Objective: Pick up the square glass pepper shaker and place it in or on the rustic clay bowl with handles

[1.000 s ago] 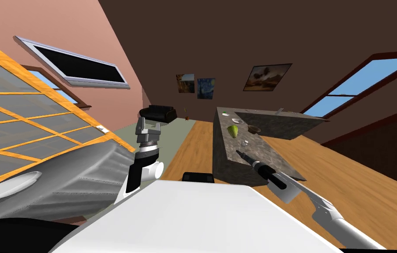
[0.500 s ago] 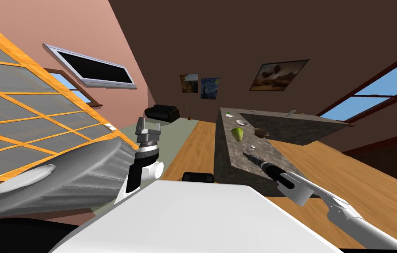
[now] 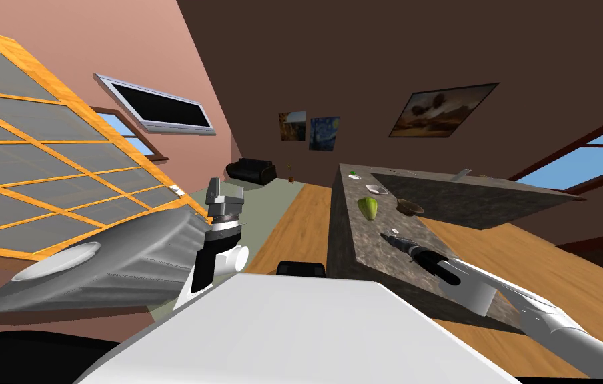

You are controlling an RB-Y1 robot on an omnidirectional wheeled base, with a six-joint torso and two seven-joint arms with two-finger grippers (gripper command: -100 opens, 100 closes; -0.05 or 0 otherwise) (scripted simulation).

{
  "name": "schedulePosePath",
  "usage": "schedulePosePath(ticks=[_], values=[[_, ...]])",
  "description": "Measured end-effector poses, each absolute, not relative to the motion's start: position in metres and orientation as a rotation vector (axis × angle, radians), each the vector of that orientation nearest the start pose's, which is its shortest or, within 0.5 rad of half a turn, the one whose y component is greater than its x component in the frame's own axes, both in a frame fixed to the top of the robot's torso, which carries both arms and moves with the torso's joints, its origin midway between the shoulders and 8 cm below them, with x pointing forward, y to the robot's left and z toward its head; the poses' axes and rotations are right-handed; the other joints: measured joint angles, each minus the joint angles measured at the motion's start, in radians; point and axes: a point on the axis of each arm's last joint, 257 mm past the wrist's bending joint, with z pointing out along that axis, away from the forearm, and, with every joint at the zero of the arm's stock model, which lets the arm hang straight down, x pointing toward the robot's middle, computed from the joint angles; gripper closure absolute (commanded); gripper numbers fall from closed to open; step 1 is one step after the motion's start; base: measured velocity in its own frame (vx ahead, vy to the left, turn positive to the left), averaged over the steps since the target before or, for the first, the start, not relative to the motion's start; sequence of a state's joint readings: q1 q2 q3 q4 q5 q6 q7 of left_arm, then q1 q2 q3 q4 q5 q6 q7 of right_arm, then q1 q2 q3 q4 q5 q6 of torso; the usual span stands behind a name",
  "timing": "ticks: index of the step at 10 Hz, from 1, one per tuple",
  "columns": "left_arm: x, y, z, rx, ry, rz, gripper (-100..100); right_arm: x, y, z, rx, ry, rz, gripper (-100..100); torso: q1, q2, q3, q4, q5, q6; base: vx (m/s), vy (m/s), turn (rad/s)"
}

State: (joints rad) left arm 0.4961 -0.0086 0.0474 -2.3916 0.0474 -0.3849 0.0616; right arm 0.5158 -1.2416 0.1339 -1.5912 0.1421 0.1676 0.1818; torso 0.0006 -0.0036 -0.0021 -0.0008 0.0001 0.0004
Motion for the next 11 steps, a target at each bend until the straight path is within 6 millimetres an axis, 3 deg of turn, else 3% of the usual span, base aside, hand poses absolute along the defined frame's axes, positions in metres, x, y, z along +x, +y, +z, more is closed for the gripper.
schedulePosePath(ticks=[1, 2, 3, 5, 6, 10, 11], values=[[0.336, 0.298, 0.054, -0.707, 0.556, -1.347, 0, 0.336, -0.608, -0.305, 0.209, 2.200, -0.284, -100, 0.000, 0.001, 0.000, 0.000, 0.000, 0.000, 0.016, -0.001, 0.016], [0.336, 0.298, 0.054, -0.707, 0.556, -1.347, 0, 0.336, -0.609, -0.304, 0.207, 2.200, -0.289, 0, 0.000, 0.002, 0.001, 0.000, 0.000, 0.000, 0.000, 0.000, 0.000], [0.336, 0.298, 0.054, -0.707, 0.556, -1.347, 0, 0.336, -0.609, -0.305, 0.208, 2.200, -0.288, -100, 0.000, 0.003, 0.002, 0.001, 0.000, 0.000, 0.003, -0.017, 0.160], [0.336, 0.298, 0.054, -0.707, 0.556, -1.347, 0, 0.334, -0.617, -0.312, 0.238, 2.197, -0.301, -100, -0.002, 0.003, 0.002, 0.001, -0.001, 0.000, 0.000, -0.030, 0.122], [0.336, 0.298, 0.054, -0.707, 0.556, -1.347, 0, 0.334, -0.618, -0.312, 0.238, 2.197, -0.303, 100, -0.001, 0.003, 0.002, 0.001, 0.000, 0.001, 0.000, 0.000, 0.000], [0.336, 0.298, 0.054, -0.707, 0.556, -1.347, 0, 0.335, -0.618, -0.312, 0.240, 2.195, -0.304, 100, 0.000, 0.003, 0.001, 0.000, -0.001, 0.000, 0.000, -0.002, -0.002], [0.336, 0.298, 0.054, -0.707, 0.556, -1.347, 0, 0.335, -0.618, -0.312, 0.239, 2.195, -0.304, 0, 0.000, 0.003, 0.001, 0.000, -0.001, 0.000, 0.000, 0.000, 0.000]])
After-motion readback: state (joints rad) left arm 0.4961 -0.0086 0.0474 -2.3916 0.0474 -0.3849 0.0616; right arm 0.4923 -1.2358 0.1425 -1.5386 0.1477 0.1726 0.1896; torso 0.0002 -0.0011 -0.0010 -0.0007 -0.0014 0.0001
